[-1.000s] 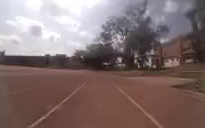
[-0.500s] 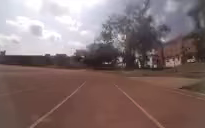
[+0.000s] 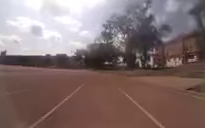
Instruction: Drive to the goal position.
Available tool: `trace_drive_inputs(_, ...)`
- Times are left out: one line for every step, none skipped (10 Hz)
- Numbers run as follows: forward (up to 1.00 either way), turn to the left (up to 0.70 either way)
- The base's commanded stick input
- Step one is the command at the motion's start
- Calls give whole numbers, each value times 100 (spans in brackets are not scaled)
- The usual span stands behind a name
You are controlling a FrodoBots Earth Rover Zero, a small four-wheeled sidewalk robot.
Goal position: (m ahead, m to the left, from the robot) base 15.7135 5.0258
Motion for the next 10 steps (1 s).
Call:
trace_drive_inputs(70,0)
trace_drive_inputs(70,0)
trace_drive_inputs(70,0)
trace_drive_inputs(70,0)
trace_drive_inputs(70,0)
trace_drive_inputs(70,0)
trace_drive_inputs(70,0)
trace_drive_inputs(70,0)
trace_drive_inputs(70,0)
trace_drive_inputs(70,0)
